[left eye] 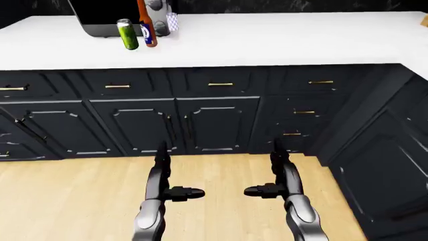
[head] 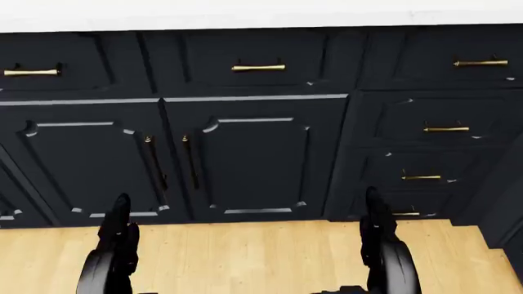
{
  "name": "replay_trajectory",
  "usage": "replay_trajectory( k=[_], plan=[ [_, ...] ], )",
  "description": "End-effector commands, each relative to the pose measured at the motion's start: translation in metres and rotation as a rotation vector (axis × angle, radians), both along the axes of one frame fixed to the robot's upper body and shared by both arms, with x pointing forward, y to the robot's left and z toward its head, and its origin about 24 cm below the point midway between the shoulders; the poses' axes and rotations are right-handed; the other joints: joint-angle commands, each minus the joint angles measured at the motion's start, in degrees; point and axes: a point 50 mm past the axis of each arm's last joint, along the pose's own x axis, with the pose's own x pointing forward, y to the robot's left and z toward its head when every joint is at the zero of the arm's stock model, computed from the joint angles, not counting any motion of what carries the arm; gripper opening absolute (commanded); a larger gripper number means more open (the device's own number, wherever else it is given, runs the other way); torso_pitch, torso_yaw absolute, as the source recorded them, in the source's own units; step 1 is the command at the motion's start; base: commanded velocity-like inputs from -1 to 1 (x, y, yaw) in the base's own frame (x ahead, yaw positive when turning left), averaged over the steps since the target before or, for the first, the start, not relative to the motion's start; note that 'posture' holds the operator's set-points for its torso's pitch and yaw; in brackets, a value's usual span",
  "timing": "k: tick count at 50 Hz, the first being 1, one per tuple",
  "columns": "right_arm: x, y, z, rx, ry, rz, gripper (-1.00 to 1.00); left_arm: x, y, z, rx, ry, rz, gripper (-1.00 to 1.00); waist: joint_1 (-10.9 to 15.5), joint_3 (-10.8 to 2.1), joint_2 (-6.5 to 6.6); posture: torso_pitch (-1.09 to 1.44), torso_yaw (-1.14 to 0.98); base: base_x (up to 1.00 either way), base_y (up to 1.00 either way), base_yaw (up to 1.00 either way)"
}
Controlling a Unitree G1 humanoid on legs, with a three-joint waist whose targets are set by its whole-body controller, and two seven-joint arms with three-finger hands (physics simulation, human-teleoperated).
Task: Move the drinks to the dining counter.
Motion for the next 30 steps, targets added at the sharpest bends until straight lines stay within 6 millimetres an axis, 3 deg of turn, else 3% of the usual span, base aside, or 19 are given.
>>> replay_trajectory(
  k=[1, 3, 4, 5, 7, 8, 22, 23, 25, 30],
  plan=[
    [0.008, 0.002, 0.034, -0.017, -0.179, 0.001, 1.00, 0.007, 0.001, 0.032, 0.006, -0.167, -0.018, 1.00, -0.12, -0.05, -0.45, 0.00, 0.00, 0.00, 0.00, 0.00],
    [0.009, 0.001, 0.034, -0.014, -0.183, -0.004, 1.00, 0.004, 0.002, 0.036, 0.010, -0.170, -0.025, 1.00, 0.52, -3.57, -0.01, 0.00, 0.00, 0.00, 0.00, 0.00],
    [0.008, 0.000, 0.036, -0.009, -0.185, -0.007, 1.00, 0.003, 0.003, 0.040, 0.005, -0.180, -0.023, 1.00, 0.52, -2.97, 0.03, 0.00, 0.00, 0.00, 0.00, 0.00],
    [0.008, -0.001, 0.038, -0.009, -0.187, -0.010, 1.00, 0.003, 0.002, 0.040, 0.003, -0.179, -0.026, 1.00, 0.40, -0.95, -0.28, 0.00, 0.00, 0.00, 0.00, 0.00],
    [0.007, -0.002, 0.041, -0.007, -0.191, -0.014, 1.00, 0.002, 0.002, 0.041, -0.001, -0.181, -0.027, 1.00, 0.50, -3.94, -0.39, 0.00, 0.00, 0.00, 0.00, 0.00],
    [0.008, -0.001, 0.043, -0.007, -0.194, -0.013, 1.00, 0.001, 0.001, 0.044, 0.002, -0.184, -0.030, 1.00, 0.56, -4.24, -0.38, 0.00, 0.00, 0.00, 0.00, 0.00],
    [0.013, -0.006, 0.103, -0.013, -0.287, -0.027, 1.00, 0.003, -0.002, 0.137, 0.044, -0.305, -0.054, 1.00, 0.50, -5.31, -0.19, 0.00, 0.00, 0.00, 0.00, 0.00],
    [0.013, -0.006, 0.107, 0.001, -0.287, -0.036, 1.00, 0.003, -0.001, 0.143, 0.045, -0.314, -0.053, 1.00, 1.11, -6.18, 0.10, 0.00, 0.00, 0.00, 0.00, 0.38],
    [0.011, -0.004, 0.113, 0.005, -0.300, -0.027, 1.00, 0.002, -0.001, 0.148, 0.047, -0.324, -0.052, 1.00, 1.29, -4.72, 0.22, 0.00, 0.00, -0.07, 0.00, 1.00],
    [0.008, -0.002, 0.122, 0.009, -0.317, -0.006, 1.00, -0.004, 0.001, 0.158, 0.042, -0.344, -0.048, 1.00, 2.16, -3.98, -0.15, 0.00, 0.00, -0.07, 0.00, 1.00]
  ],
)
